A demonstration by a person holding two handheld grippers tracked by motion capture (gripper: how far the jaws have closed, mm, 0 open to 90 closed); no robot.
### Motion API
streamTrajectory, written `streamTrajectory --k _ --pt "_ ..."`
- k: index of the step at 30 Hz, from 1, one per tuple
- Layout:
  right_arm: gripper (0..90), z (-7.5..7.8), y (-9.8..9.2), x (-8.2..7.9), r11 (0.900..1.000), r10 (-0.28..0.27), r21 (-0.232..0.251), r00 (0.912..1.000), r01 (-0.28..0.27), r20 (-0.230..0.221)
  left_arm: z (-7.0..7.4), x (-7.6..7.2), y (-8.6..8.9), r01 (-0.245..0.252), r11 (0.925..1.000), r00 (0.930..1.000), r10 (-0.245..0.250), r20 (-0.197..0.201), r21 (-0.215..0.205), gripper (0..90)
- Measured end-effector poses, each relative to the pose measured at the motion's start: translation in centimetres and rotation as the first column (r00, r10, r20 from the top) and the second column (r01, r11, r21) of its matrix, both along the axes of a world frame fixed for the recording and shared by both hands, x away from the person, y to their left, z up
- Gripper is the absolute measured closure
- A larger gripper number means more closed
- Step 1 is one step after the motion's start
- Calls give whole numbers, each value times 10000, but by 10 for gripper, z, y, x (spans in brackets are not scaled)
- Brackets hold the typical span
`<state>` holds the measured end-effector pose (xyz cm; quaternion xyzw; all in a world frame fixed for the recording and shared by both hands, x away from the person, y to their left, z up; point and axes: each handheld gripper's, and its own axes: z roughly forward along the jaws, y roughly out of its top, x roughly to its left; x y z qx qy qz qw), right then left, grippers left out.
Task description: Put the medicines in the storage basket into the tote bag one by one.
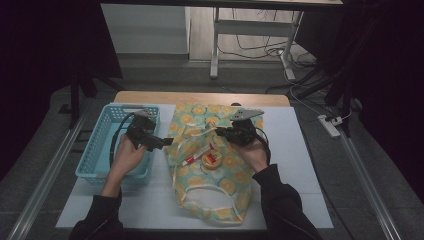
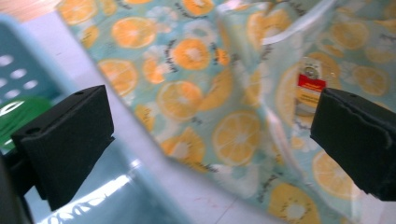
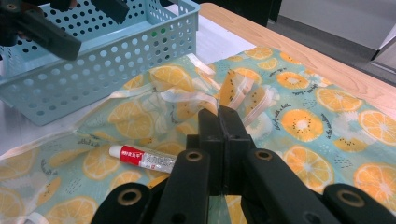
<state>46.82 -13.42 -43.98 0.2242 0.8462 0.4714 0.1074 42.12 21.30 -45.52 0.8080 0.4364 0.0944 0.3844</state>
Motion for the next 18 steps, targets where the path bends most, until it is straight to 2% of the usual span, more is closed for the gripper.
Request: streamTrajectory --k 4,7,9,13,15,18 --pt "900 0 0 0 10000 -5 7 10000 5 2 -2 1 13 -303 9995 9995 303 15 29 0" --pt "900 0 -1 0 10000 -8 14 10000 8 12 -4 3 21 -443 9989 9990 442 -74 -159 0" --pt "900 0 -1 0 10000 -11 6 10000 11 23 -5 4 26 -520 9985 9986 519 -54 -140 0" --pt "900 0 -1 1 10000 -20 4 10000 20 25 -8 4 35 -787 9966 9969 785 79 246 0" --pt "900 0 -1 1 10000 -27 7 10000 27 28 -9 4 40 -931 9952 9957 930 48 299 0" --pt "900 0 -1 1 10000 -27 4 10000 26 35 -11 5 48 -1280 9905 9918 1275 125 497 0"
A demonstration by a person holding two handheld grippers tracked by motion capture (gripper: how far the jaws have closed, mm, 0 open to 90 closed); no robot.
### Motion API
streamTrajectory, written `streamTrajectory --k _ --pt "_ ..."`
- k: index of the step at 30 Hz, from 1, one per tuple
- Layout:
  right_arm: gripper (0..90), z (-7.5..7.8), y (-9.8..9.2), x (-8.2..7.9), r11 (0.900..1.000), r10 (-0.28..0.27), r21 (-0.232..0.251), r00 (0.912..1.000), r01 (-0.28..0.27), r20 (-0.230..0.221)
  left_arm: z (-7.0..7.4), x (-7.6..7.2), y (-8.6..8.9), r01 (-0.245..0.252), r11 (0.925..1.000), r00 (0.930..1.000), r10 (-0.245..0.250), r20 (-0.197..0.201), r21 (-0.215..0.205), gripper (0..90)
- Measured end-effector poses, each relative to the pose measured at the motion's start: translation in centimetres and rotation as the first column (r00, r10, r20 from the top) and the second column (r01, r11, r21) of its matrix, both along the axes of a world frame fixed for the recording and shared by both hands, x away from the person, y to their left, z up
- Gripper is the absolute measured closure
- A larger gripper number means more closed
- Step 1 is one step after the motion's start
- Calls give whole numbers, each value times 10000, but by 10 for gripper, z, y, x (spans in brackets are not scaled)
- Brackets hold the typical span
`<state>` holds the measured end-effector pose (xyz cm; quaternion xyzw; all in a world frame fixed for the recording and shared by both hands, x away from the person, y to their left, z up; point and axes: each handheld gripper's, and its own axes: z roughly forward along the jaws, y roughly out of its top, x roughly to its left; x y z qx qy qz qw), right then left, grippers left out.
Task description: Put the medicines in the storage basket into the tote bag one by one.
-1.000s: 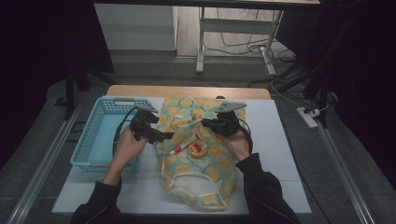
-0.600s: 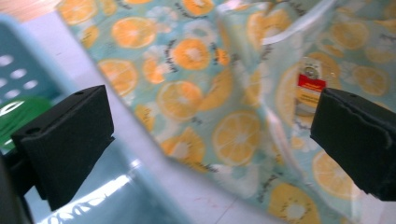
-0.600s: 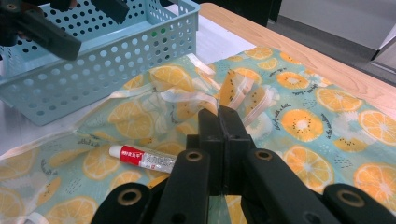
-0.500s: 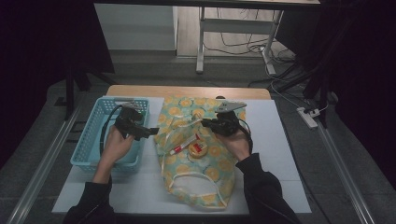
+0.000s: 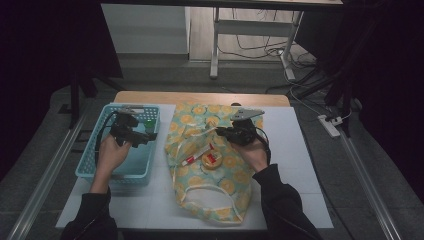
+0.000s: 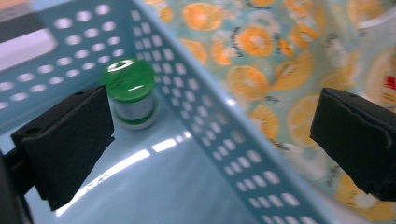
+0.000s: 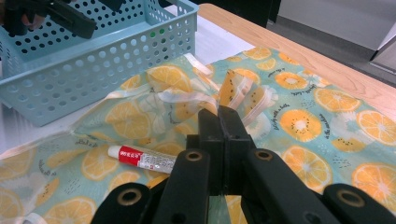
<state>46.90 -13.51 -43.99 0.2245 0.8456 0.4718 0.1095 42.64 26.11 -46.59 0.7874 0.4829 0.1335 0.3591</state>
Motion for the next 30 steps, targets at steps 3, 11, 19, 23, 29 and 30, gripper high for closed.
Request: streamTrajectory --k 3,11,19,23,29,30 --pt "900 0 0 0 10000 6 -3 10000 -6 -11 -1 3 6 -436 9982 9990 440 -89 407 2" --pt "900 0 0 0 10000 4 -8 10000 -4 0 -10 24 11 -689 9906 9945 775 -698 1182 14" --pt "900 1 -1 0 10000 -29 39 10000 29 11 -18 44 10 -384 9850 9928 567 -1055 1681 33" --pt "900 2 -2 0 10000 -37 71 10000 37 18 -22 51 9 -261 9824 9920 483 -1167 1849 63" --pt "900 2 -2 1 10000 -39 82 10000 39 17 -26 58 5 86 9801 9932 146 -1154 1981 178" --pt "900 2 -2 1 10000 -36 80 10000 36 16 -27 59 5 128 9804 9933 100 -1147 1964 194"
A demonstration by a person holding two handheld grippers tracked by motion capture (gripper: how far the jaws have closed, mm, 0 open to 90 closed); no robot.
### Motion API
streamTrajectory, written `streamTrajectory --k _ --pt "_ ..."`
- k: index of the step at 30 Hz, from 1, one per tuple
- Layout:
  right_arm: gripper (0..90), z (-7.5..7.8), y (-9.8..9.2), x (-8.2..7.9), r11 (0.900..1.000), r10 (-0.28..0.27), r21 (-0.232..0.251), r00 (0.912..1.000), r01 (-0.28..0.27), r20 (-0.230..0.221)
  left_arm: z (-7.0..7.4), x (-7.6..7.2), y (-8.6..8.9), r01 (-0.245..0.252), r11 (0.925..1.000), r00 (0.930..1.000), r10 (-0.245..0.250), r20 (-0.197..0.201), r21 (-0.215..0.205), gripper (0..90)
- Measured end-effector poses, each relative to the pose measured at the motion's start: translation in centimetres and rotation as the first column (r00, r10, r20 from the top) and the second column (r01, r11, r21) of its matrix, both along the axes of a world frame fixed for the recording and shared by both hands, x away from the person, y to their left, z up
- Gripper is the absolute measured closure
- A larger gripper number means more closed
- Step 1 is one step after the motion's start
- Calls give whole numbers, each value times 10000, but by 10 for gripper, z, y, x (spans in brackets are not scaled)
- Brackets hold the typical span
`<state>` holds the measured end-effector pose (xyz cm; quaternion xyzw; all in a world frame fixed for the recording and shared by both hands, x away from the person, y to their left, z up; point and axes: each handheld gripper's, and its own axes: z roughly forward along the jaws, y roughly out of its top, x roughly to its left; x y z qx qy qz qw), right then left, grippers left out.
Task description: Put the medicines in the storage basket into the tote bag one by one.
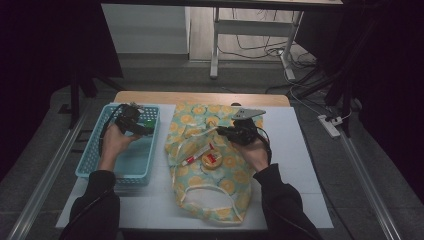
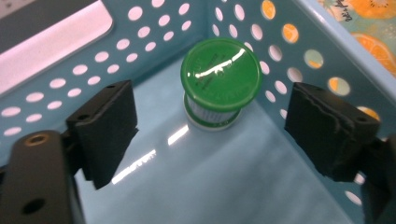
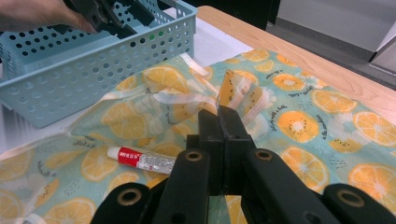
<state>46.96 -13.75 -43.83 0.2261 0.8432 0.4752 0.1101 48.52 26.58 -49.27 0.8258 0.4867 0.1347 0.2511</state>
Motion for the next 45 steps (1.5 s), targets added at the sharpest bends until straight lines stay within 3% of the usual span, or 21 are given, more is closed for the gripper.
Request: streamTrajectory --k 5,16,22,29,34,45 --pt "900 0 0 0 10000 10 6 10000 -10 -3 0 3 -4 175 9998 9998 -176 134 105 276" --pt "900 0 0 0 10000 14 16 10000 -14 18 0 6 -5 636 9977 9979 -633 126 -227 504" --pt "900 0 0 0 10000 9 24 10000 -9 34 -1 5 -4 461 9983 9989 -458 114 -361 518" --pt "900 1 -1 0 10000 9 47 10000 -9 63 3 3 5 -75 9984 9999 70 -76 -558 520" --pt "900 1 -1 0 10000 -2 46 10000 2 67 11 -4 11 -142 9972 9997 157 208 -737 520" --pt "900 1 -1 0 10000 1 64 10000 -1 48 28 -18 20 -343 9917 9986 391 359 -1241 520"
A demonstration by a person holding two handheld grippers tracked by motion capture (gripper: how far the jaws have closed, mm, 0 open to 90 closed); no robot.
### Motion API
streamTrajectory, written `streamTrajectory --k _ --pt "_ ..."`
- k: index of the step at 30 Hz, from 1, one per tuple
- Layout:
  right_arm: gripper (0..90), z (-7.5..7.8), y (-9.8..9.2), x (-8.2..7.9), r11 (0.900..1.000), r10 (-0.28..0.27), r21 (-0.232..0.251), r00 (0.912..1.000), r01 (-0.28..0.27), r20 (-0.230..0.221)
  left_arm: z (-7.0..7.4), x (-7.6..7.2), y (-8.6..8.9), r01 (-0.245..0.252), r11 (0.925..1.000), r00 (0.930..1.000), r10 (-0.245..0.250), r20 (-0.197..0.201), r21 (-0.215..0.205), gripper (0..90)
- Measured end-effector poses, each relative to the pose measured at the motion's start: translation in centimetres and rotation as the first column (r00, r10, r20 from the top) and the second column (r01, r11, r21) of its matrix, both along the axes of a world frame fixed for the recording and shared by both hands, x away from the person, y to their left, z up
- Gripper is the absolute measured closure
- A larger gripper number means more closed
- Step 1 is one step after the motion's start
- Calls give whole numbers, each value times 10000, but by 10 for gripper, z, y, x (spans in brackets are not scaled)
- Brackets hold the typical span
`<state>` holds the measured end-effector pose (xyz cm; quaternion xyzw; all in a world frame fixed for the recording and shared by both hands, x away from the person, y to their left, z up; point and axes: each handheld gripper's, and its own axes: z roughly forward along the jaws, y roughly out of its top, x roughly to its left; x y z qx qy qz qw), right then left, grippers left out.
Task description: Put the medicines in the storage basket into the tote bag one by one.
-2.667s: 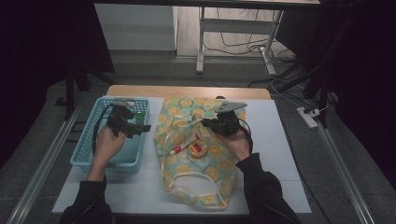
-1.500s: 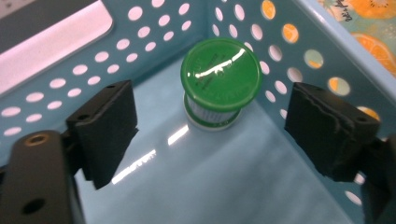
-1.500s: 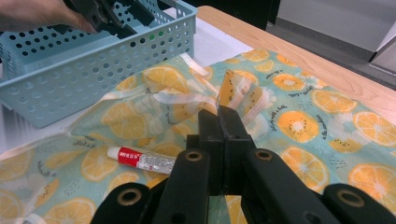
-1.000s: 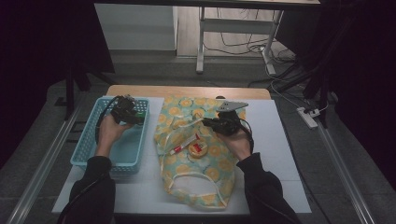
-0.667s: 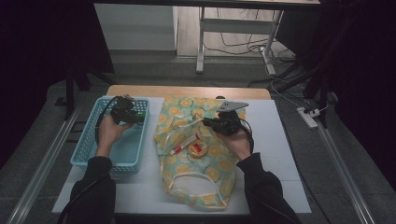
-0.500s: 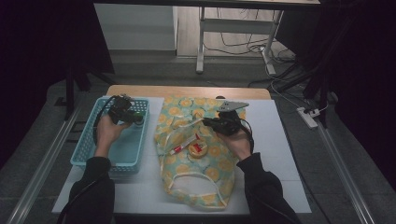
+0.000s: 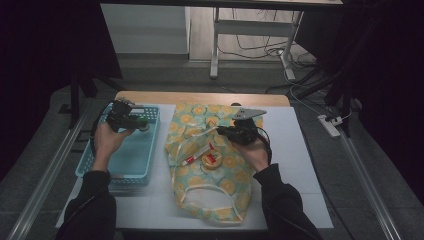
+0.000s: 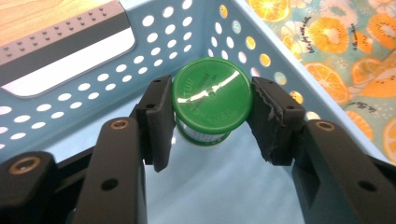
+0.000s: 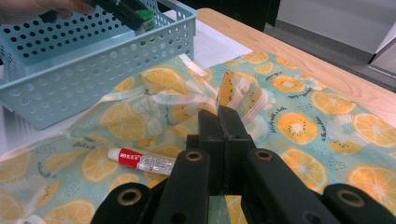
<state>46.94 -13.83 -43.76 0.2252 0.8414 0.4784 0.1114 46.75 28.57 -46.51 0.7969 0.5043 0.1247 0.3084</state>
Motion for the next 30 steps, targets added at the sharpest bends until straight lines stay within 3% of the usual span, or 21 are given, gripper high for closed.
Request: streamTrajectory --k 17,30 --pt "900 0 0 0 10000 -1 0 10000 1 -5 29 -26 -7 321 9966 9987 -290 429 -755 521" --pt "900 -1 0 1 10000 -62 -1 10000 62 -33 54 -48 -36 1348 9849 9884 -1260 844 -1083 521"
